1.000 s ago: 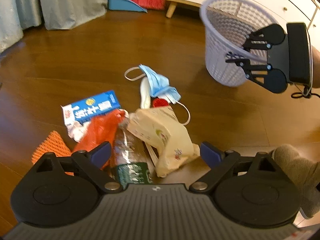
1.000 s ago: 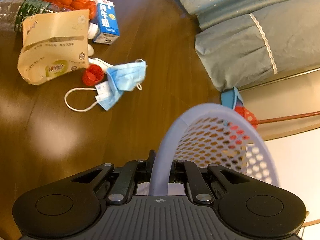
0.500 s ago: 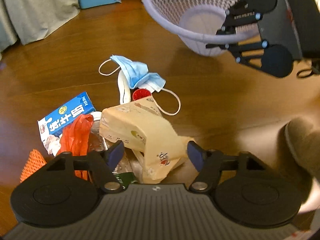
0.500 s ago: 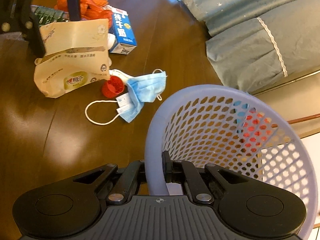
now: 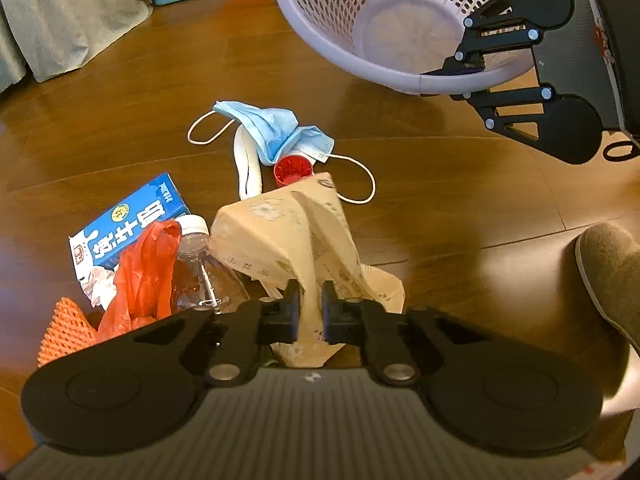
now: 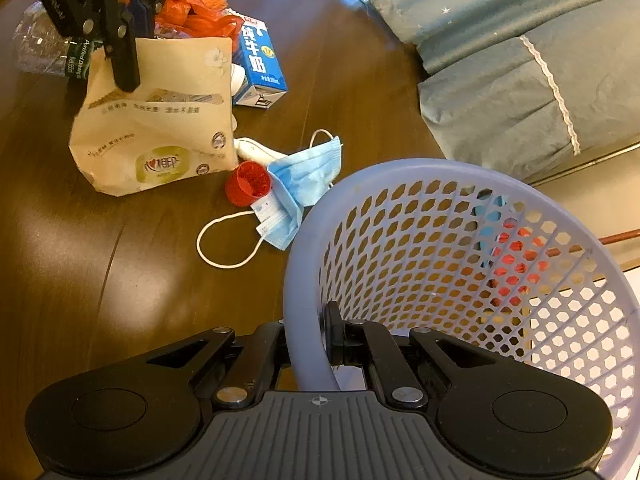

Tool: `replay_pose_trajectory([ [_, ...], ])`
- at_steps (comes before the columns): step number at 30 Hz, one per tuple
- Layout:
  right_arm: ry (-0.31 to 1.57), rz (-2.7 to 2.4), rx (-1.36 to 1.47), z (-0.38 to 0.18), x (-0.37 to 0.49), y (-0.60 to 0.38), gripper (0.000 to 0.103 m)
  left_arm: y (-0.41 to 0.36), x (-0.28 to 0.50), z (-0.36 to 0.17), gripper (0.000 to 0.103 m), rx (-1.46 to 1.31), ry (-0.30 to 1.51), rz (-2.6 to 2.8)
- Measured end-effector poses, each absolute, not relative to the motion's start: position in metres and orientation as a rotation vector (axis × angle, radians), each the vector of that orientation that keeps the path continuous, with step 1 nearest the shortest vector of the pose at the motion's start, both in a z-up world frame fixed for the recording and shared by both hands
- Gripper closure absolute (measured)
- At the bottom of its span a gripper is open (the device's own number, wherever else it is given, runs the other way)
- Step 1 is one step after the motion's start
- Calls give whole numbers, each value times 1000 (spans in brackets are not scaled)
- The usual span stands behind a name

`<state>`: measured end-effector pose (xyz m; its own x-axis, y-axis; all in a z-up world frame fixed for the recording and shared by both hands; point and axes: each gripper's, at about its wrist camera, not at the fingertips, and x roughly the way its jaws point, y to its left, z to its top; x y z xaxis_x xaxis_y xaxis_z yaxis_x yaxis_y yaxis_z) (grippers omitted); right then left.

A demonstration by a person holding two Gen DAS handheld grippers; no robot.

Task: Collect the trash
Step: 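Drop the paper bag into the basket with the left tool while the right tool holds it, then lower the left tool and grasp the clear water bottle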

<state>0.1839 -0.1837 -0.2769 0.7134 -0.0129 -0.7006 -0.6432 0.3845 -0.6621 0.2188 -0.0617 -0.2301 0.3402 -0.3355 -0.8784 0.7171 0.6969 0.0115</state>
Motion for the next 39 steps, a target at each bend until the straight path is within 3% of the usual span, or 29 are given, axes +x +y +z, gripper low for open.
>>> replay_pose_trajectory([
  [5, 693, 444, -1117, -277, 184, -183, 103, -58, 219, -217, 103, 412, 1008, -711],
  [17, 694, 445, -1120, -279, 185, -181, 103, -56, 256, -145, 103, 258, 893, -696],
  [28, 697, 450, -1126, -279, 185, -181, 103, -100, 293, -88, 103, 124, 789, -796],
  [30, 698, 451, -1127, -280, 183, -180, 103, -112, 297, -89, 94, 91, 786, -816],
  [31, 699, 451, -1126, -280, 182, -180, 103, -117, 297, -93, 77, 83, 791, -815],
  [32, 699, 450, -1123, -280, 181, -180, 103, -122, 298, -94, 72, 76, 790, -825],
  [39, 695, 443, -1111, -276, 182, -181, 103, -97, 299, -105, 71, 66, 804, -787],
])
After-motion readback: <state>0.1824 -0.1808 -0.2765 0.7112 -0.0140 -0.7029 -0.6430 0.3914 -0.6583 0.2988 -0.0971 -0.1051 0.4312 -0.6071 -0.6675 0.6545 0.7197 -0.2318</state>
